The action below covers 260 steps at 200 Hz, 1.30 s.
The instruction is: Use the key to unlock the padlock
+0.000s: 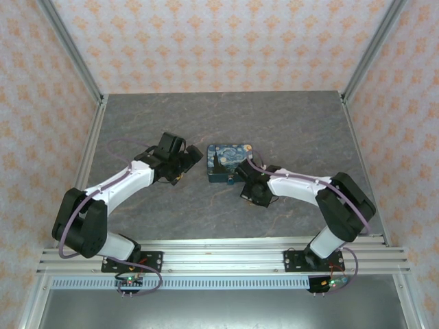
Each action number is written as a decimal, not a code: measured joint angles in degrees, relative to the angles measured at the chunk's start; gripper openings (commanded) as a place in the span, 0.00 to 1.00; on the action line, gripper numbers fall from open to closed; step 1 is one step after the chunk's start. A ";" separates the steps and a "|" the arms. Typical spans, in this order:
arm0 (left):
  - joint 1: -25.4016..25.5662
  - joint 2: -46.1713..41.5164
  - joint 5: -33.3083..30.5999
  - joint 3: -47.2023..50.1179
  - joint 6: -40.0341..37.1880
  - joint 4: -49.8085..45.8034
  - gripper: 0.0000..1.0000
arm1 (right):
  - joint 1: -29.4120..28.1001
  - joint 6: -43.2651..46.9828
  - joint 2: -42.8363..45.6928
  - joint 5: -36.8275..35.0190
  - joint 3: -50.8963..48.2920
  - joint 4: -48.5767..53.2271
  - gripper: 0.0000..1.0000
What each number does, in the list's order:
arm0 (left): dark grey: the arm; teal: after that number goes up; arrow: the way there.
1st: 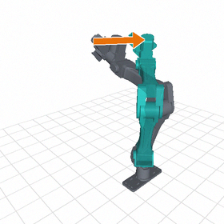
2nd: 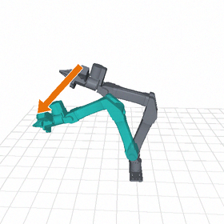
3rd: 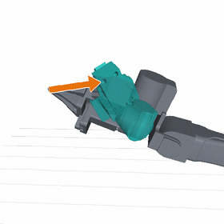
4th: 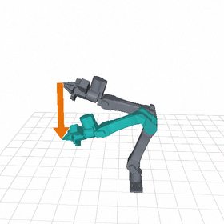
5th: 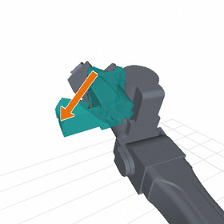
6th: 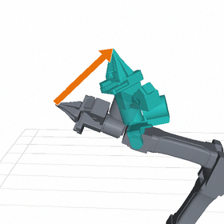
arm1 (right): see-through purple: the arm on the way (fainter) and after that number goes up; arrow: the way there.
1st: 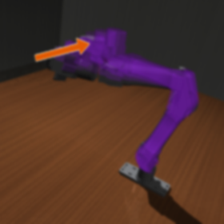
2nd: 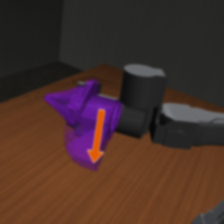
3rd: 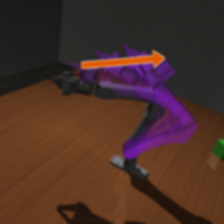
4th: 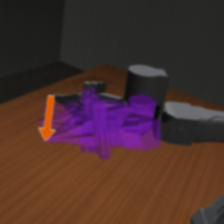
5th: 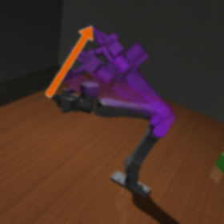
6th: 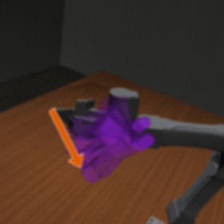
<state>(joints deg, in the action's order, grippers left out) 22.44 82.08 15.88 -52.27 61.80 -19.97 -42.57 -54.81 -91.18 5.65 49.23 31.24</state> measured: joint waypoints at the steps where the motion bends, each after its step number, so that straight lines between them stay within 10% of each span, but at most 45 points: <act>1: 0.00 0.00 0.00 0.02 0.00 -0.02 1.00 | 0.00 0.02 0.04 -0.07 -0.07 0.00 0.00; 51: 0.02 0.00 0.02 0.39 0.02 -0.17 1.00 | 0.02 -7.52 7.43 -2.45 -8.15 -2.99 0.00; 75: 0.02 0.00 0.02 0.39 0.02 -0.17 1.00 | 0.02 -13.60 13.57 -2.21 -14.40 -5.90 0.40; 116: 0.07 0.02 0.02 0.39 0.02 -0.17 1.00 | 0.02 -16.00 21.51 -2.89 -16.15 -4.46 0.49; 260: 0.07 0.96 1.42 -0.17 -1.92 -0.35 1.00 | 0.02 31.39 5.29 5.29 -1.84 1.62 0.48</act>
<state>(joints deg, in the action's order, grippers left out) 22.50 83.05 17.30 -52.45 59.88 -20.32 -42.54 -23.42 -85.89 10.94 47.40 32.86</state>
